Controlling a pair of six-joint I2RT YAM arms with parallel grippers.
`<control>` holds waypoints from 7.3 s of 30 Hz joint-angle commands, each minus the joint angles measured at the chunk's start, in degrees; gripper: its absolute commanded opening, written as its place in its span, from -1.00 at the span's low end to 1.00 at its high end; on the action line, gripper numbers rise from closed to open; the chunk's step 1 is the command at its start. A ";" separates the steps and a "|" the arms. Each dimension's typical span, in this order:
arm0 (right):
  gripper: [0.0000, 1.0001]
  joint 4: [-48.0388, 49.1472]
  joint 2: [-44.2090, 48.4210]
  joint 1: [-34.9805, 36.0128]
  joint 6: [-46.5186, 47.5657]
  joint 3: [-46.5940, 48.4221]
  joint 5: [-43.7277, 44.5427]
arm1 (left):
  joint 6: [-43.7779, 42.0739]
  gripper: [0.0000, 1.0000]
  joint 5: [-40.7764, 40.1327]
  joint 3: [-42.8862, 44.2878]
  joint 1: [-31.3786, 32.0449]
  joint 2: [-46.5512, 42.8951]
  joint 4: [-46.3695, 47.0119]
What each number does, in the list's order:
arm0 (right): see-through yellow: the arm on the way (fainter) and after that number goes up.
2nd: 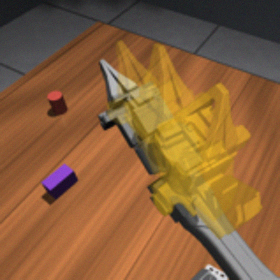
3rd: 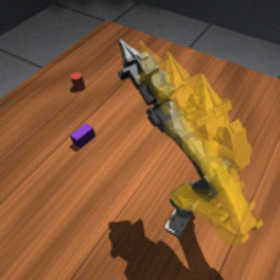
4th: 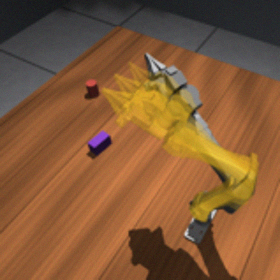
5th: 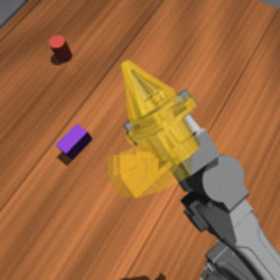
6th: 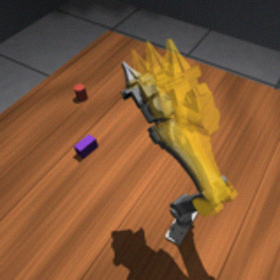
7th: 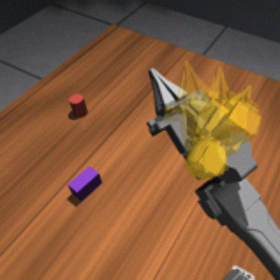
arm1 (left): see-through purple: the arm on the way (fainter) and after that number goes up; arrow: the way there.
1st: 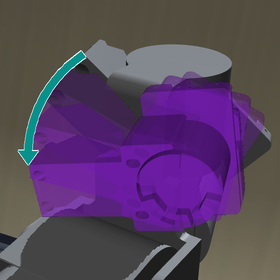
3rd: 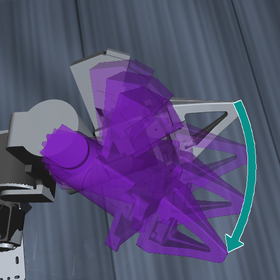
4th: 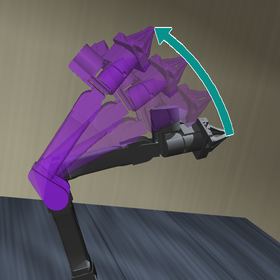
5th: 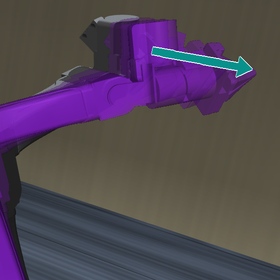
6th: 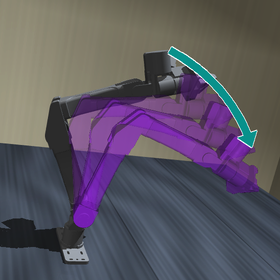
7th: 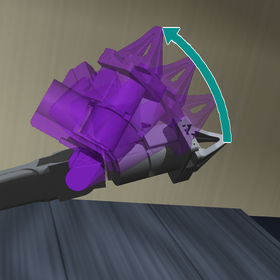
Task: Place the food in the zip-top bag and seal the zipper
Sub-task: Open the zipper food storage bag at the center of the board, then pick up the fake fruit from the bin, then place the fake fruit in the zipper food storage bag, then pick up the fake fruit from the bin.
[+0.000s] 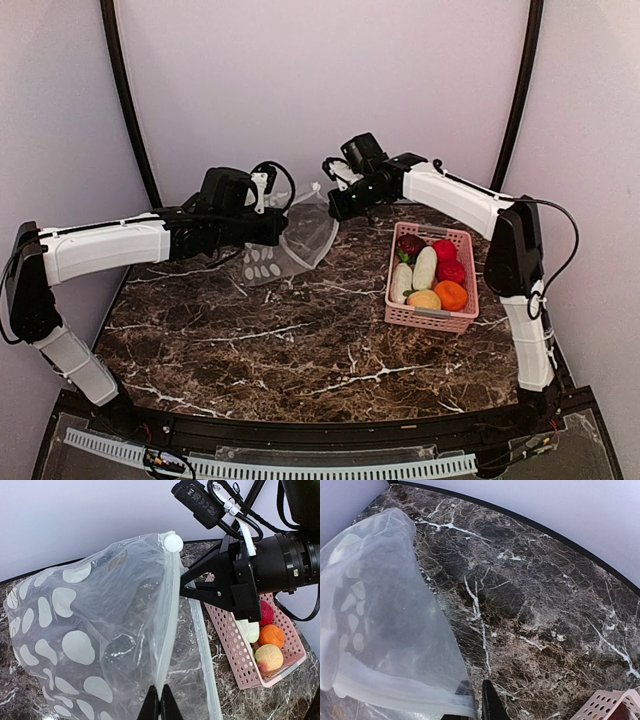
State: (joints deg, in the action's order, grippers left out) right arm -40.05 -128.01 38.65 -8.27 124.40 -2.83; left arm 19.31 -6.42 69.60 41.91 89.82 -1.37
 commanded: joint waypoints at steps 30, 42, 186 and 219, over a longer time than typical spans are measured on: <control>0.37 -14.11 31.55 -11.13 36.68 -39.02 -20.06 | -1.64 -0.98 1.31 2.01 0.98 2.31 -3.89; 0.12 -25.45 28.22 -18.09 41.07 -40.50 -19.97 | -2.94 -0.99 1.20 2.03 1.02 2.53 -4.09; 0.21 -2.13 26.49 -26.17 30.20 -38.36 -20.72 | 8.47 -0.99 19.83 -3.54 -1.66 0.26 9.66; 0.43 24.44 15.31 -19.16 70.00 -47.04 -0.36 | 6.59 -0.99 20.23 -2.72 -1.66 0.79 8.48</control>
State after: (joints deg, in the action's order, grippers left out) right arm -21.67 -111.61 18.65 59.11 79.66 -6.85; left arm 26.74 13.04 65.58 40.14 90.37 8.45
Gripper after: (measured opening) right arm 0.706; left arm 0.008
